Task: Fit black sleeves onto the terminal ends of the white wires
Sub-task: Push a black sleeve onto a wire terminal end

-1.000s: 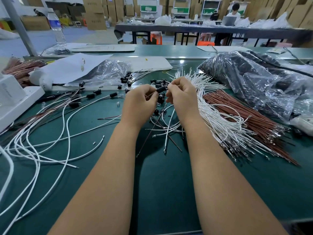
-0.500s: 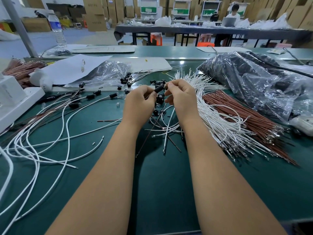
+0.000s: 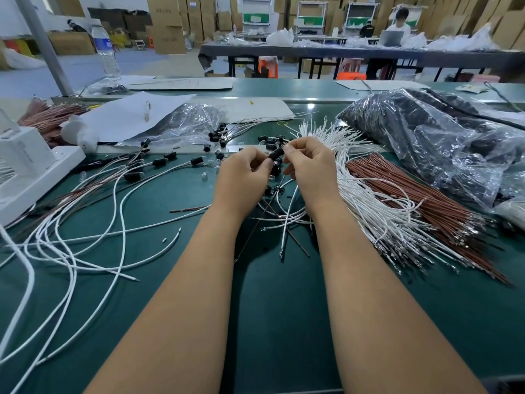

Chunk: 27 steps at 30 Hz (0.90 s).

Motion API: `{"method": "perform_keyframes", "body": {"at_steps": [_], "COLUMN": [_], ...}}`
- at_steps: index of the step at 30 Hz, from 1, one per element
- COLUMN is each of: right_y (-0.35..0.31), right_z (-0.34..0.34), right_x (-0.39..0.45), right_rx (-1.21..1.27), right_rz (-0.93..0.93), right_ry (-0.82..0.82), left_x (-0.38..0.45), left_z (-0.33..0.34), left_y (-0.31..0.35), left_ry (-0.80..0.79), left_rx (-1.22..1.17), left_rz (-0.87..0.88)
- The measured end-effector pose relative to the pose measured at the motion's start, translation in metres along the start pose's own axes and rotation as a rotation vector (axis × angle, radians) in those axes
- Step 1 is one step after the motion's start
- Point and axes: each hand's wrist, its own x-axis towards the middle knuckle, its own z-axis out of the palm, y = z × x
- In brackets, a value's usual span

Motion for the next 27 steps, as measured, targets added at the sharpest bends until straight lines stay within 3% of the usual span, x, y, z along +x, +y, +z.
{"method": "perform_keyframes", "body": {"at_steps": [15,27], "right_y": [-0.0025,0.001], "right_z": [0.0027,0.0094], "right_x": [0.0018,-0.0009], "right_rx": [0.127,0.04], "right_rz": [0.105,-0.008], "right_ry": [0.014,-0.047], "left_x": [0.0017,0.0043], "left_z": [-0.0026,-0.0085], "left_y": [0.004,0.0053], "left_ry": [-0.007,-0.088], "left_rx": [-0.049,-0.287], "left_rz": [-0.072,-0.198]}}
